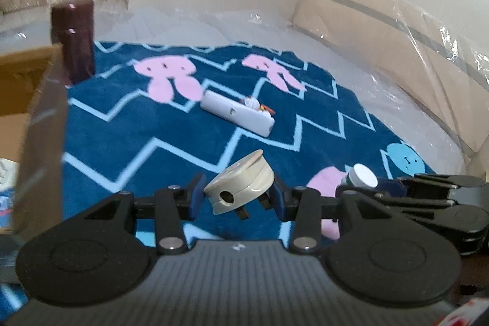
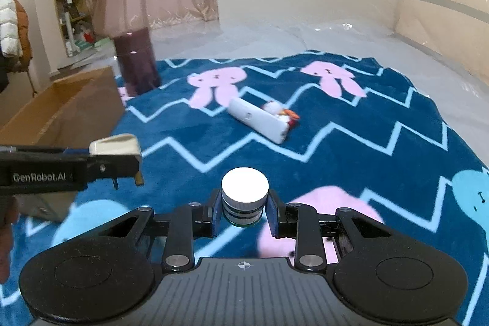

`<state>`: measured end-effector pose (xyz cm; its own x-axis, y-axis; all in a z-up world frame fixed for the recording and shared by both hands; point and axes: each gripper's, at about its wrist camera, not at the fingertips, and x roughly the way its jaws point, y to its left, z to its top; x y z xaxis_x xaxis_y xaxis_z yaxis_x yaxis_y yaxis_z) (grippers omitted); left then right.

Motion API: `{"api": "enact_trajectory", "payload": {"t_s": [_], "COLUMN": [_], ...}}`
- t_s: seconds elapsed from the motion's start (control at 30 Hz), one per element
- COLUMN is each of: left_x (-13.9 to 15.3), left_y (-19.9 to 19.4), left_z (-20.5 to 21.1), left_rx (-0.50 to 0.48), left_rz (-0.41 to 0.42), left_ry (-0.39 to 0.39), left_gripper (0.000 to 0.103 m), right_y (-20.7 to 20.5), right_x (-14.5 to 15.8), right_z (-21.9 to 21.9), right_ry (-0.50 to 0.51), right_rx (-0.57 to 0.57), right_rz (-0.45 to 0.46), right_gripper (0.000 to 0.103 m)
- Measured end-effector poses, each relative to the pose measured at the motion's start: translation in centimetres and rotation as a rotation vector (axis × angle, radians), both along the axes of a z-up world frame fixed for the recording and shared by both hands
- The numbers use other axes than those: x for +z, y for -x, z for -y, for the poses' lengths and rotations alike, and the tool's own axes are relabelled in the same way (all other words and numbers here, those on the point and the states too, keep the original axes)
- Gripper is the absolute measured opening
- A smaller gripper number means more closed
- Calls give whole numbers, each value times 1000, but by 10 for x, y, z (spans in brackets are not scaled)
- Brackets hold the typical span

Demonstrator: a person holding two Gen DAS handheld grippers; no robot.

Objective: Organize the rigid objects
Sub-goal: 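Grasp the beige round object with the left gripper while the right grasps the small white jar, then carry the beige object and white jar over the box and release the beige object inside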

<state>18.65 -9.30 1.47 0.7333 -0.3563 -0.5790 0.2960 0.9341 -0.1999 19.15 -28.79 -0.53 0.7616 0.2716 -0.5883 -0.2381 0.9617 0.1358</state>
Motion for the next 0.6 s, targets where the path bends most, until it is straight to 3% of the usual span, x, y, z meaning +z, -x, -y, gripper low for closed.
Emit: {"api": "enact_trajectory", "payload": {"t_s": [0.3, 0.6], "left_x": [39, 64], "left_y": [46, 74], "left_z": [-55, -137], "left_rx": [69, 198], "left_rz": [60, 98], "left_ry": [-12, -58], "left_gripper": [39, 39], "right_y": [29, 25], "right_x": [31, 47], "right_z": [-52, -123], "right_ry": [-5, -34], "right_rx": [76, 204], "right_rz": [46, 67], "right_gripper": [27, 27]}}
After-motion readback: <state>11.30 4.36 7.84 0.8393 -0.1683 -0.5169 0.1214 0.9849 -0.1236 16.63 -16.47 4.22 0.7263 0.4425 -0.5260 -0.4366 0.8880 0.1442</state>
